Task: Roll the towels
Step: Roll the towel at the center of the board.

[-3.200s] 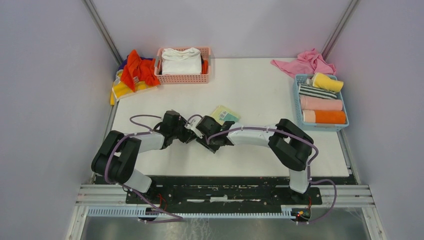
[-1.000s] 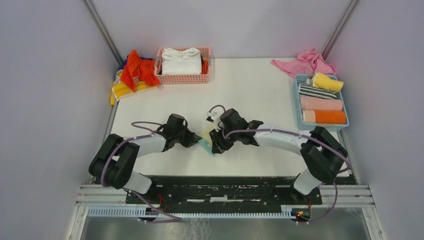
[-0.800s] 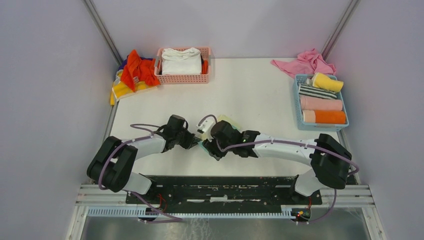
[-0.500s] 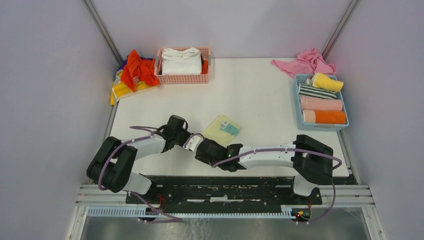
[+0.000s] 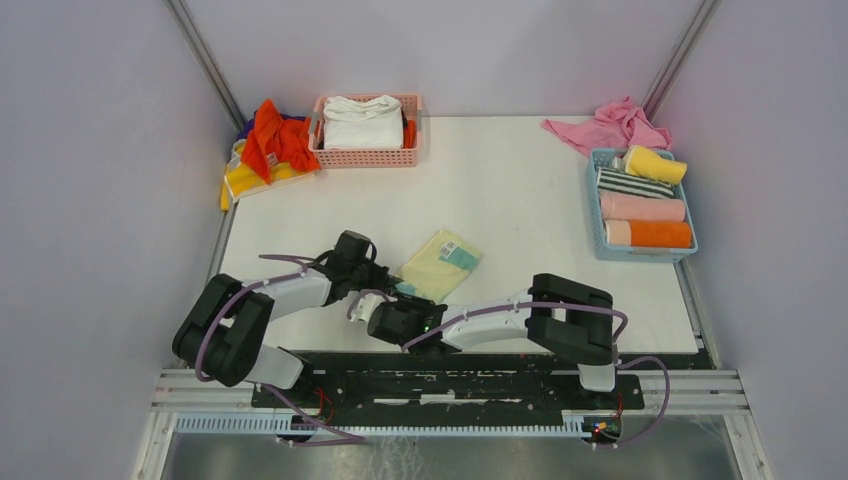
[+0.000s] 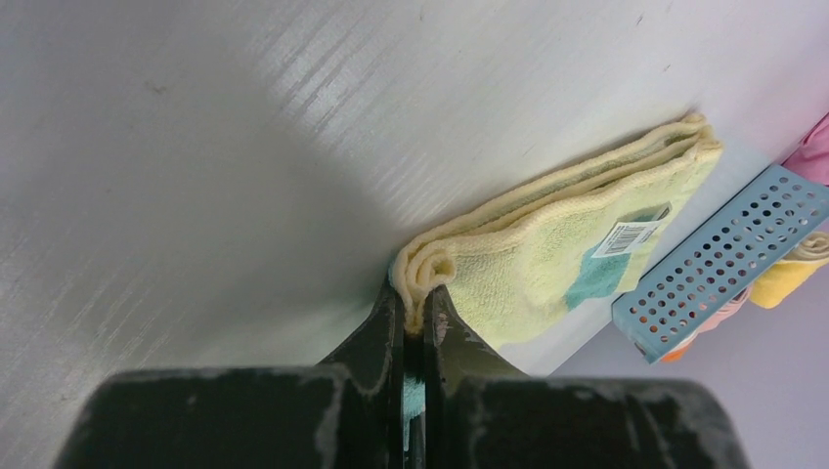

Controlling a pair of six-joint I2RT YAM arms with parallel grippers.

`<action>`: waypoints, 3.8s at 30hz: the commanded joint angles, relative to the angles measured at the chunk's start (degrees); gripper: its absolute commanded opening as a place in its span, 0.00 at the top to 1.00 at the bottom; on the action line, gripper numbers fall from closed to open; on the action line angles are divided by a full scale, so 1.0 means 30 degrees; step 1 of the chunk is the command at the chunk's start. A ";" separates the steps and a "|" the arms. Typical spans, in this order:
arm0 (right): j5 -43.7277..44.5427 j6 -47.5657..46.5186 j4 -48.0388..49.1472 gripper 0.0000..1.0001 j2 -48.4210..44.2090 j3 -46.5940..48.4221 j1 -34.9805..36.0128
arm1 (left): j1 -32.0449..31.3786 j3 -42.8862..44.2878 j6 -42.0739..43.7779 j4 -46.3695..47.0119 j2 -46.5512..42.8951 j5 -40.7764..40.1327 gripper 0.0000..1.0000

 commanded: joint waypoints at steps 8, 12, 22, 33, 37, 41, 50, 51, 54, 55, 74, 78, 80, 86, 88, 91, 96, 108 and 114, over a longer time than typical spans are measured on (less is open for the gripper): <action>0.2022 -0.0368 -0.0228 0.71 0.1606 0.0746 -0.0065 | -0.0139 -0.0747 -0.0280 -0.1630 -0.0406 -0.1065 0.97; -0.0369 0.0001 -0.0740 0.99 0.0728 0.0555 -0.0503 | -0.0119 -0.0877 0.0538 -0.1475 -0.1289 -0.1737 0.95; -1.5937 0.2658 0.0385 1.00 -0.1832 -0.0416 -0.4822 | -0.0074 -0.1447 0.3156 -0.3835 -0.7177 -0.5105 0.40; -2.7881 1.1522 0.9319 0.99 0.0530 -0.2397 -0.9957 | -0.0007 -0.2921 0.4228 -0.5019 -1.1492 -0.4304 0.32; -2.8874 1.5027 1.2967 0.99 0.1848 -0.3499 -1.1422 | 0.0020 -0.3693 0.3980 -0.4000 -1.1349 -0.3340 0.32; -2.9198 1.6889 1.4876 0.99 0.2889 -0.4377 -1.2524 | -0.0005 -0.4098 0.3801 -0.2760 -1.0621 -0.2630 0.32; -2.9369 1.7291 1.4148 0.99 0.4035 -0.4754 -1.3689 | 0.0016 -0.3611 0.4494 -0.0028 -0.7758 -0.1619 0.32; -2.9377 1.7321 1.4097 1.00 0.4135 -0.4755 -1.3737 | 0.0016 -0.3453 0.4525 0.0244 -0.7384 -0.1584 0.33; -2.9397 1.7284 1.3990 0.99 0.4445 -0.4712 -1.3796 | -0.0003 -0.3235 0.4557 0.1385 -0.6260 -0.1334 0.34; -2.9410 1.7265 1.3946 0.99 0.4527 -0.4699 -1.3824 | 0.0004 -0.3185 0.4548 0.1863 -0.5886 -0.1248 0.34; -2.4690 1.1185 0.4548 0.72 -0.0414 -0.3531 -1.3439 | -0.0388 -0.3140 0.3036 0.2762 0.0598 -0.1039 0.60; -1.9799 0.8315 0.0395 0.62 -0.3473 -0.2515 -1.2328 | -0.0411 -0.3133 0.2667 0.1901 0.0442 -0.1633 0.60; -1.6558 0.7112 -0.1275 0.56 -0.4879 -0.2008 -1.1173 | -0.0419 -0.3113 0.2509 0.1839 0.0463 -0.1641 0.60; -0.8542 0.4539 -0.2045 0.49 -0.6735 -0.1237 -0.6796 | -0.0557 -0.2834 0.2165 0.1803 0.0768 -0.1454 0.60; -0.6969 0.3841 -0.1799 0.48 -0.6398 -0.0998 -0.5703 | -0.0590 -0.2746 0.2071 0.1803 0.0853 -0.1342 0.60; -0.5206 0.2885 -0.1627 0.49 -0.5463 -0.0373 -0.4297 | -0.0625 -0.2728 0.1998 0.1773 0.0957 -0.1269 0.60; -0.3147 0.1885 -0.1516 0.50 -0.3529 0.0677 -0.2585 | -0.0623 -0.2686 0.1936 0.1773 0.1069 -0.1158 0.59; -0.0700 0.1215 -0.1790 0.49 -0.0813 0.1419 -0.1975 | -0.0623 -0.2596 0.2009 0.1626 0.1112 -0.1101 0.59; -0.0468 0.1066 -0.1975 0.48 0.0112 0.1475 -0.1987 | -0.0623 -0.2539 0.2108 0.1527 0.1246 -0.1069 0.59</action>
